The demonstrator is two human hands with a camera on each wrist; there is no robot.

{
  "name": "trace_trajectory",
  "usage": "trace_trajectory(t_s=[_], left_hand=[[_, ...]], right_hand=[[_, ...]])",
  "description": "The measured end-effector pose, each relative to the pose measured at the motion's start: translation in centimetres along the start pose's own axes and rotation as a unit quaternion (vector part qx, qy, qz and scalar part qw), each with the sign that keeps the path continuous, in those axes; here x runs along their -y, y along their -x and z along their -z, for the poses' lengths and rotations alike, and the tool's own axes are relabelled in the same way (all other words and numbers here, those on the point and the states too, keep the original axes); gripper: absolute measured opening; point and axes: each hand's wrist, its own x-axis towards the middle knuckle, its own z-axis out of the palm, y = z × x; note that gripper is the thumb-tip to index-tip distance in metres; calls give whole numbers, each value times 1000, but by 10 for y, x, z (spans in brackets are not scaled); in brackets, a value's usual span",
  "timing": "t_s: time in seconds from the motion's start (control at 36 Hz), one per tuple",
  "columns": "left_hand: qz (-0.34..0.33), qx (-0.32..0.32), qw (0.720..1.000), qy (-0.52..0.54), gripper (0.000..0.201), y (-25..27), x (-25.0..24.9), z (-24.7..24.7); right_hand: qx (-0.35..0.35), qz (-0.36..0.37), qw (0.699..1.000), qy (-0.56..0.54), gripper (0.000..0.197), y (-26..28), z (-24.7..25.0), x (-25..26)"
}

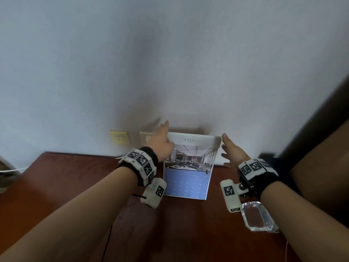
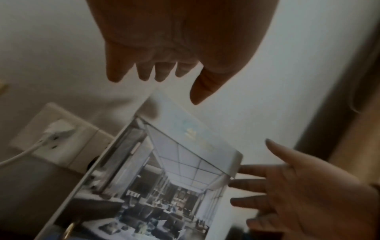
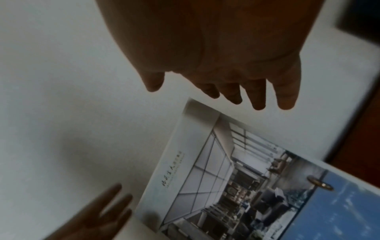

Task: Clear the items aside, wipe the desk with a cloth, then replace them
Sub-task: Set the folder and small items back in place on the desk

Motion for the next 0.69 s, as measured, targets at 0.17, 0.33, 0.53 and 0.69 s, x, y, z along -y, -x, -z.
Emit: trace_trajectory(t_s=[0.17,0.33,0.53,0.69], left_hand=[[-160,11,977,-137,85,14,-43,-24],[-273,71,949,-139,80,26,-82,-81],[-268,176,936,-144,91,22,-103,-170],[-204,252,926,-193,105,15,-109,-243]], right_hand=[[-34,66,978,195,60,12,24,-14],[-50,77,956,278,72,35,63,-43],[-110,27,937,331,55,51,130,-86],[-138,31,903,405,44,47,159,-131]])
